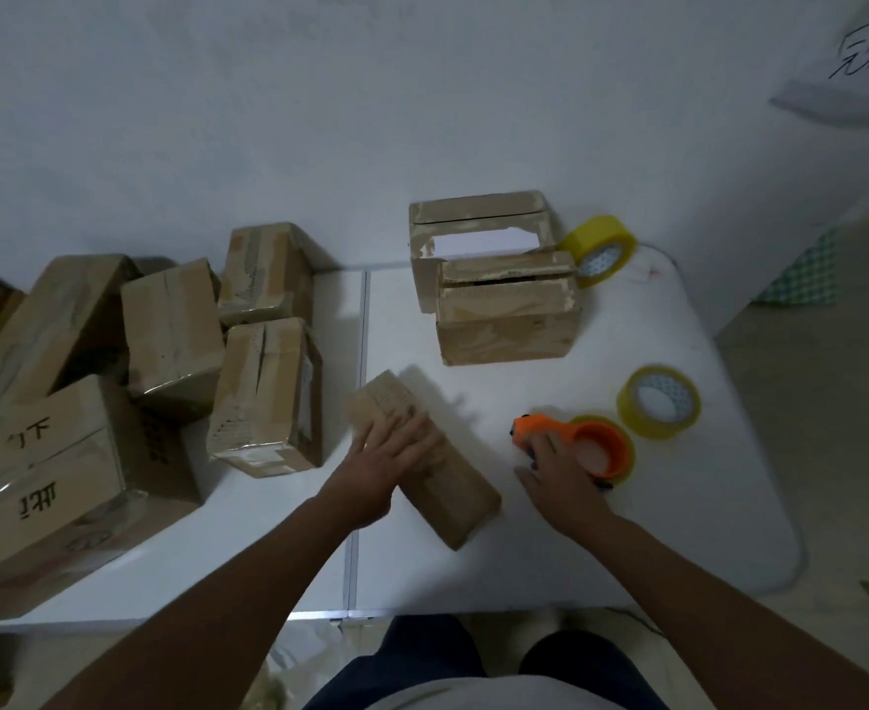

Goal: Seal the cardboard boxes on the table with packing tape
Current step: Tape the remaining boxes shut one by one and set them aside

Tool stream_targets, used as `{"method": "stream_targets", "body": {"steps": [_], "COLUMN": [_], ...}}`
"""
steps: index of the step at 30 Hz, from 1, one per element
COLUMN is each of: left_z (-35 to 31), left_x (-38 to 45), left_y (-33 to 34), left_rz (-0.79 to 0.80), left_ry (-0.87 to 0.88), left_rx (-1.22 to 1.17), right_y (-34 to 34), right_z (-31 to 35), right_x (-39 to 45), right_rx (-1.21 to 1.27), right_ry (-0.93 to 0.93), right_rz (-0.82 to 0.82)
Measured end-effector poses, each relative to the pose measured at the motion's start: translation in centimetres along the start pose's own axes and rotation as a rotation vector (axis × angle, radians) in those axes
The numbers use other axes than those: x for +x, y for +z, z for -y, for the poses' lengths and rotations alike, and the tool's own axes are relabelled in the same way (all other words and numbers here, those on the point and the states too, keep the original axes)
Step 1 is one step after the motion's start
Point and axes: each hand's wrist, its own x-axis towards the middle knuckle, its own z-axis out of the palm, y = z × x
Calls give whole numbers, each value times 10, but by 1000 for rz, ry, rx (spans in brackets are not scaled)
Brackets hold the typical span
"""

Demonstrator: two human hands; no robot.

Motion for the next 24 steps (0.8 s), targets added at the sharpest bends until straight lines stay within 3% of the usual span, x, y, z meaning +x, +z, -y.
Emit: {"method": "stream_targets", "body": {"steps": [3,5,8,10,15,18,21,24], "left_z": [-7,-17,-24,-27,-20,-4,0,-1], "left_x": [-11,-18,-26,-27,-12,0,7,1], "left_y": [16,22,30,36,40,35,27,24], "left_rz": [-139,-255,-145,-19,-134,-201,-242,-274], "left_ry": [-362,-639,-856,-850,-874,-906,-826,-593], "left_rx": [-232,-551,-1248,-1435,-1227,-1198,-1104,-801], "right_y": [9,16,27,32,35,26,13,0], "right_z": [10,16,23,32,55,50,29,1], "right_x": [4,5,3,3,9,10,7,5], "right_rx": [184,223,220,258,353,264,185,62], "right_ry": [152,232,256,265,255,221,250,237], "right_rz": [165,227,283,362,486,471,232,-94]}}
